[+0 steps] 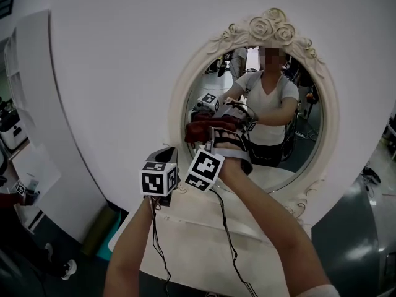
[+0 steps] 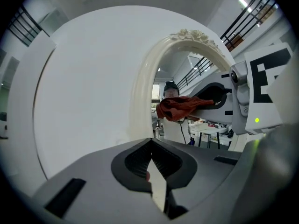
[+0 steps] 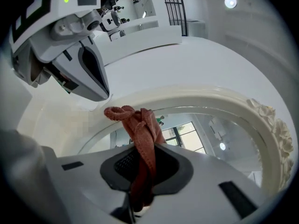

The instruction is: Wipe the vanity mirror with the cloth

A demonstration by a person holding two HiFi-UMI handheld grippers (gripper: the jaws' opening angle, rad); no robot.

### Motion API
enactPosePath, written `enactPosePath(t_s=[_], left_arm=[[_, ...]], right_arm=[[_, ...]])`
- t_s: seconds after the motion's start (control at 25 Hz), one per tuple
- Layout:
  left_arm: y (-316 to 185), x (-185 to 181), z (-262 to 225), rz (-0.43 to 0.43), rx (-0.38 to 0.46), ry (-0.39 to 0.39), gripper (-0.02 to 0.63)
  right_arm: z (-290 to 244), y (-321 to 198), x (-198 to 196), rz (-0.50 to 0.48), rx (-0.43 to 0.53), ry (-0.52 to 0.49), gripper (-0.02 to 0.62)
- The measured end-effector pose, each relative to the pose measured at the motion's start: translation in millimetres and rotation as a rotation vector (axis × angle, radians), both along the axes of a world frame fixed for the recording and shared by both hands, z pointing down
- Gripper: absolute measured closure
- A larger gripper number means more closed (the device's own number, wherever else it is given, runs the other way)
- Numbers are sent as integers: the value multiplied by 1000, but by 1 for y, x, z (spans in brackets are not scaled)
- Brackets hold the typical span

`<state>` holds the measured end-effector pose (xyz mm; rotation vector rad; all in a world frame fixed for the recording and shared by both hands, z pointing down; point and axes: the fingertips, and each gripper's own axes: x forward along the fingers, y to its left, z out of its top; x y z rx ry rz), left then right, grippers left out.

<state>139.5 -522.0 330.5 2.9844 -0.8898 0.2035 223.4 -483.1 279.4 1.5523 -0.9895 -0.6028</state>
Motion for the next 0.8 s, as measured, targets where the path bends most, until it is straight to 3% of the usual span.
enactPosePath(t_s=[0.44, 0.8], left_arm=[[18, -8, 98, 30, -129, -33, 595], [32, 0, 136, 53, -190, -60, 595]], right_arm=[[128, 6, 0, 15, -134, -163, 535], [217, 29, 9, 67, -253, -257, 535]])
